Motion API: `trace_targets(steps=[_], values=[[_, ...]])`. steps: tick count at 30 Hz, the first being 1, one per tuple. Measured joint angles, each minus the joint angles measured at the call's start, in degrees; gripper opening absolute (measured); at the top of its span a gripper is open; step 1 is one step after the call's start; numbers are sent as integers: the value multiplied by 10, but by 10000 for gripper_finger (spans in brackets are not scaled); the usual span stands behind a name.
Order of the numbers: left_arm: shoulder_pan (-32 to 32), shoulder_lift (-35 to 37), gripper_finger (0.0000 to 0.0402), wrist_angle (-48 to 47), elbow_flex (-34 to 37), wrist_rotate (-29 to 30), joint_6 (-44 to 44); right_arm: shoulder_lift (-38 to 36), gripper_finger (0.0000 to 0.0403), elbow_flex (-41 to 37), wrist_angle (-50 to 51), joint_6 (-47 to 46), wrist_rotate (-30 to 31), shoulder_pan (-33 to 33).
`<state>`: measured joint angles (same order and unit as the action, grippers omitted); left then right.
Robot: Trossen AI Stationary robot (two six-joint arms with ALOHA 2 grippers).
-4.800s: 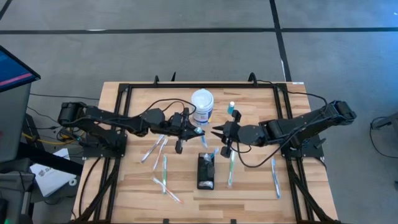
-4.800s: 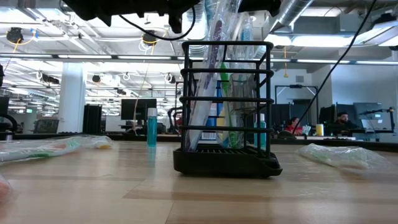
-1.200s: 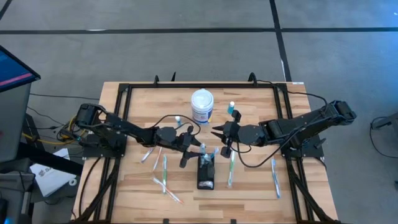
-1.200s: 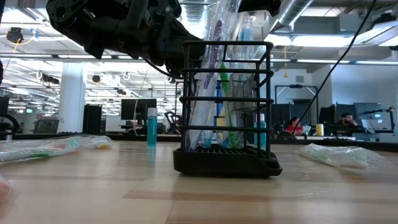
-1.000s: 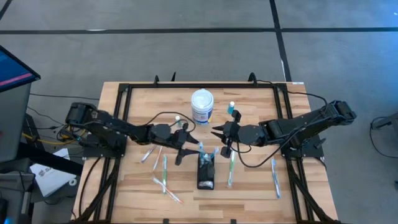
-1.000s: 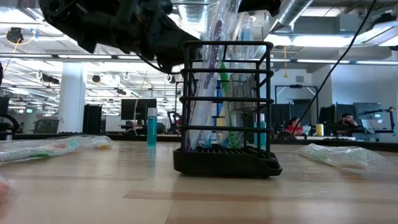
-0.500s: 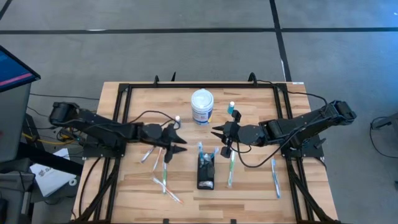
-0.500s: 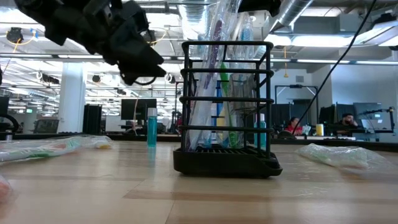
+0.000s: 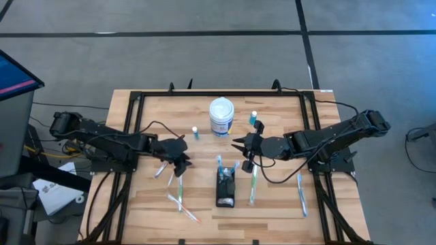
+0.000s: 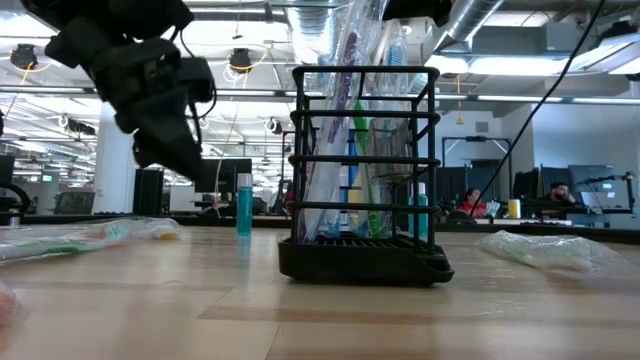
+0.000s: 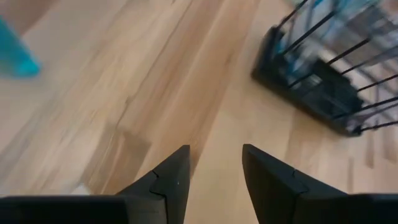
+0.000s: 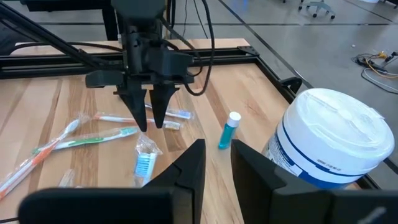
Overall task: Pick & Place toothbrushing station
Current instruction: Put the violet toothbrush into the black mesh organizer
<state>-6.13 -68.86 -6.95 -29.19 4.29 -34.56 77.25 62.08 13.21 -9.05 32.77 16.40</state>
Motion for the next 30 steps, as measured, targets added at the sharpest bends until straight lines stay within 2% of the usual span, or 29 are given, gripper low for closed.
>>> trace_targets(steps=[12, 21, 30], values=[[25, 4, 140, -79, -2, 0, -37, 0, 67, 0, 0, 0, 0, 0], [77, 4, 140, -232, -44, 0, -38, 0, 67, 0, 1, 0, 0, 0], [114, 4, 140, -306, -47, 3, -43, 0, 67, 0, 1, 0, 0, 0]])
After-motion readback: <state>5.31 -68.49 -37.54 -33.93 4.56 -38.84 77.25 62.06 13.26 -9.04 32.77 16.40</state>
